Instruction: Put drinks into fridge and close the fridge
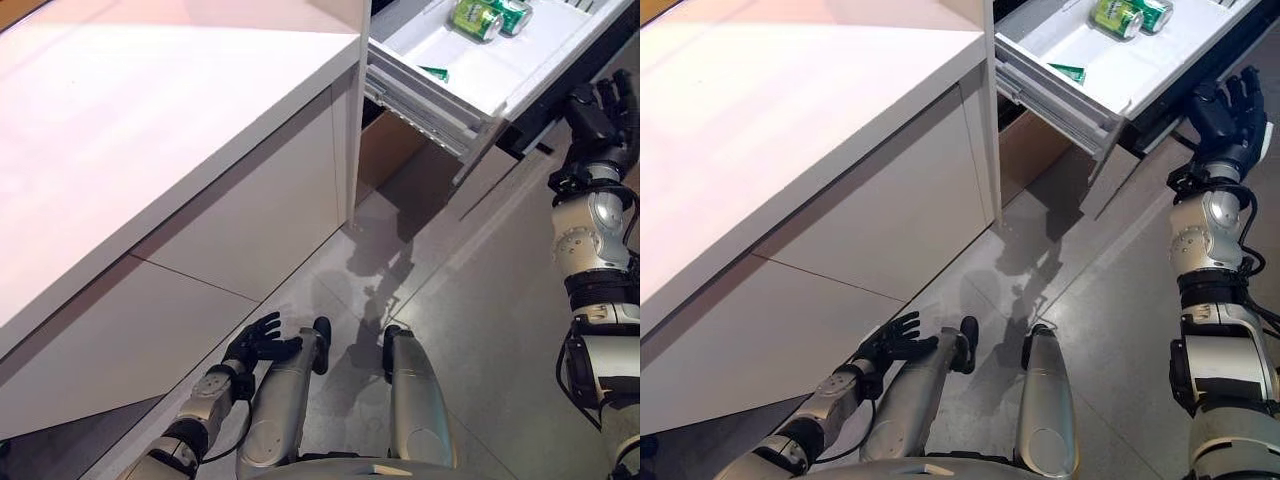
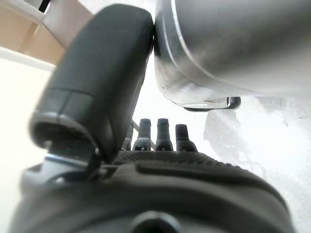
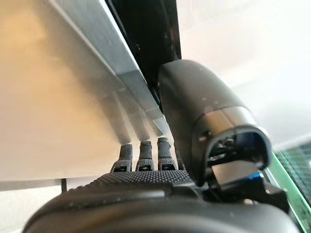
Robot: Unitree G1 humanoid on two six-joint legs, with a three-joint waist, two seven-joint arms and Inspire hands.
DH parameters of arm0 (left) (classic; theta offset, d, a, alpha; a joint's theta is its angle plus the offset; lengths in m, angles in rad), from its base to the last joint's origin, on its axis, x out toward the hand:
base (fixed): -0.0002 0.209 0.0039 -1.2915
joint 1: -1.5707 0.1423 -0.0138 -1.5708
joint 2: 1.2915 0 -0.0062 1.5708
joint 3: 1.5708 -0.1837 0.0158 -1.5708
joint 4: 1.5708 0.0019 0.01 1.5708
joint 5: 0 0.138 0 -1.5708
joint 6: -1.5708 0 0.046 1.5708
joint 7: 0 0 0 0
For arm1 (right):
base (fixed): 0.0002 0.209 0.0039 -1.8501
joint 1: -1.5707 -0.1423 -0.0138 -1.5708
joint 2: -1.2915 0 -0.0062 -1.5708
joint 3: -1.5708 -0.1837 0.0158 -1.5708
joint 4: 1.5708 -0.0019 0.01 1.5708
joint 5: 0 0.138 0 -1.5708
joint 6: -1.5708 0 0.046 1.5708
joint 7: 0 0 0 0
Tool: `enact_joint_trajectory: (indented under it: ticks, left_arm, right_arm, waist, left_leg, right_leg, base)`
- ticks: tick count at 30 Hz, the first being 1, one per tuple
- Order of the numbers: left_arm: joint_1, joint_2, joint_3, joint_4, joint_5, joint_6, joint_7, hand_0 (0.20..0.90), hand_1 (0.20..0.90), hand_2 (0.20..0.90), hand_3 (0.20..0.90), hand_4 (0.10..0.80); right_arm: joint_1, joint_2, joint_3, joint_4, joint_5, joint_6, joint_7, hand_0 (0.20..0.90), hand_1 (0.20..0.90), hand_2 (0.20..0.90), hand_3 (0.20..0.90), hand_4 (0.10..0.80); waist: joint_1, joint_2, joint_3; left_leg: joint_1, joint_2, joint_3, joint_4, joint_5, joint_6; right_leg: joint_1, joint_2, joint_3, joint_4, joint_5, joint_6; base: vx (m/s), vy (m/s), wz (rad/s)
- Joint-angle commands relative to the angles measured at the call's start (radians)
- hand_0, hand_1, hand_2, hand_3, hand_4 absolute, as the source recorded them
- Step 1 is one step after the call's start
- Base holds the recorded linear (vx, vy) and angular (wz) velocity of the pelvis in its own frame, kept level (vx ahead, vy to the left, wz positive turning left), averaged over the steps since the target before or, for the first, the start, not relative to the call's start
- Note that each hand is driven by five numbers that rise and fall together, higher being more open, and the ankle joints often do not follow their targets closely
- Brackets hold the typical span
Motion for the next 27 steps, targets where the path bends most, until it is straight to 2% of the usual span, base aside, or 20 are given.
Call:
enact_joint_trajectory:
  ticks: [1,5,14,23,27]
  left_arm:
    - [0.113,0.048,-0.056,-0.041,0.006,-0.003,-0.02,0.9,0.9,0.9,0.9,0.8]
    - [0.103,0.069,-0.065,-0.041,0.012,0.004,-0.03,0.9,0.9,0.9,0.9,0.8]
    - [0.087,0.095,-0.072,-0.039,0.008,0.006,-0.046,0.9,0.9,0.9,0.9,0.8]
    - [0.065,0.106,-0.075,-0.027,0.027,-0.019,-0.043,0.9,0.9,0.9,0.9,0.8]
    - [0.044,0.101,-0.084,-0.025,0.018,-0.031,-0.038,0.9,0.9,0.9,0.9,0.8]
  right_arm:
    - [-0.265,-0.013,0.151,-0.069,-0.07,-0.019,0.198,0.9,0.9,0.9,0.9,0.8]
    - [-0.376,-0.002,0.189,0.037,-0.027,-0.004,0.196,0.9,0.9,0.9,0.9,0.8]
    - [-0.449,0.012,0.201,0.094,0.02,-0.017,0.165,0.9,0.9,0.9,0.9,0.8]
    - [-0.458,0.016,0.208,0.112,0.009,-0.087,0.105,0.9,0.9,0.9,0.9,0.8]
    - [-0.452,0.024,0.192,0.109,-0.005,-0.167,0.015,0.9,0.9,0.9,0.9,0.8]
  waist:
    - [0.103,-0.015,-0.065]
    - [0.145,-0.015,-0.061]
    - [0.185,-0.009,-0.035]
    - [0.189,-0.026,-0.022]
    - [0.178,-0.035,-0.029]
  left_leg:
    - [0.086,-0.036,0.024,-0.006,-0.133,0.069]
    - [0.104,-0.035,-0.017,-0.041,-0.115,0.061]
    - [0.104,-0.037,-0.069,-0.125,-0.053,0.048]
    - [0.119,-0.024,-0.087,-0.202,-0.015,0.043]
    - [0.137,-0.015,-0.083,-0.237,-0.002,0.04]
  right_leg:
    - [0.08,0.018,-0.04,-0.045,0.039,-0.08]
    - [0.111,-0.002,-0.067,-0.067,0.047,-0.067]
    - [0.121,-0.005,-0.1,-0.131,0.078,-0.048]
    - [0.141,0.0,-0.115,-0.23,0.123,-0.028]
    - [0.155,0.004,-0.107,-0.277,0.145,-0.019]
  base:
    - [0.0,0.0,0.0]
    - [0.033,-0.032,0.1]
    - [-0.045,-0.036,0.29]
    - [-0.042,-0.041,0.16]
    - [-0.022,-0.022,0.1]
